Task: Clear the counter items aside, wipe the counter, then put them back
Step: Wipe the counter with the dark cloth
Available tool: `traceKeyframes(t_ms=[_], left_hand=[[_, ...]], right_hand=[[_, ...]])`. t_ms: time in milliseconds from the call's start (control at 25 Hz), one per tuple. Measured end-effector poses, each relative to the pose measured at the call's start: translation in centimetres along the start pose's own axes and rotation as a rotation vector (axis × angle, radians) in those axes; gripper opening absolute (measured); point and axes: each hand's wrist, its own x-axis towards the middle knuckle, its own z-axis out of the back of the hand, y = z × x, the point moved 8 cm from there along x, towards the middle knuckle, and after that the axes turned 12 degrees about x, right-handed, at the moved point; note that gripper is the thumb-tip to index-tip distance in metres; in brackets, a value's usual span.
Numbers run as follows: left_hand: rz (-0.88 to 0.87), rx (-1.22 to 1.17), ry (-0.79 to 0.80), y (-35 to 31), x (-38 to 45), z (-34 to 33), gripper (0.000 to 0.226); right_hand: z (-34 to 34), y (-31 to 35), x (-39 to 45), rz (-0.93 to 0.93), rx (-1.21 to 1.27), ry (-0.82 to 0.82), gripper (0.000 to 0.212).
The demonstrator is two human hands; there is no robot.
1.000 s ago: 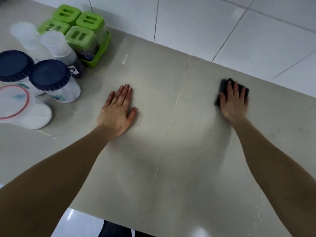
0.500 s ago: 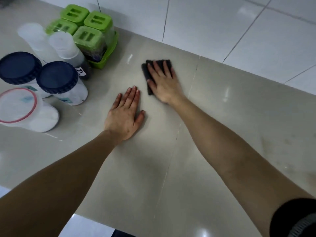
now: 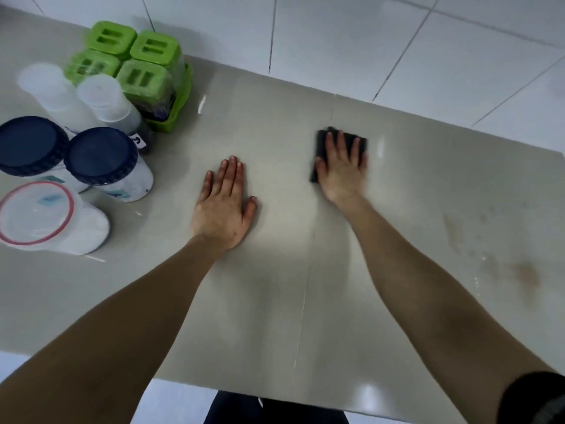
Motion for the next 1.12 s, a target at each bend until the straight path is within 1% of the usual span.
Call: traceKeyframes(t_ms=[80,160,320,400,520,640,720,840,960,1040,1120], left_hand=[[-0.016,0.006,0.010,0.0,0.1,0.0,0.072],[-0.024,0.010,0.033,0.1,0.2,-0.1,0.071],[-0.042,-0.047,0.052,0.0,0.0,0.4,0.068],[-0.090,-0.060,0.053,-2.3,-0.9,0.9,0.067],[-0.203,-0.087,0.025,-8.4,-3.2,1.9,0.066],[-0.308,-0.083,0.026,-15.4,-6.8,2.0,0.066],[-0.335,-0.073,0.023,-19.5,-9.0,2.0,0.070],[-0.330,-0.043,0.025,-24.6,-11.5,1.6,0.074],[-0.273,-0.023,0.013,-27.4,-12.2,1.5,0.073],[-0.260,-0.012,-0.006,-27.9,-12.3,1.5,0.071],[-0.261,0.012,-0.022,-27.9,-12.3,1.4,0.070]], right_hand=[[-2.0,4.5,-2.6,0.111,-0.003,0.016,0.062],[-3.4,6.5,-7.2,0.174,-0.001,0.037,0.062],[-3.6,4.4,-16.8,0.142,0.046,0.031,0.062],[-3.4,1.9,-21.1,0.106,0.056,0.033,0.061],[-2.5,-2.6,-26.4,0.047,0.049,-0.020,0.059],[-0.9,-9.1,-30.8,-0.040,0.033,-0.079,0.059],[0.9,-14.5,-33.2,-0.107,0.019,-0.111,0.059],[3.5,-22.9,-36.2,-0.201,-0.021,-0.107,0.059],[6.6,-31.1,-37.5,-0.279,-0.014,-0.109,0.059],[8.6,-36.1,-36.6,-0.334,0.012,-0.129,0.061],[10.1,-39.7,-34.4,-0.413,0.034,-0.145,0.062]])
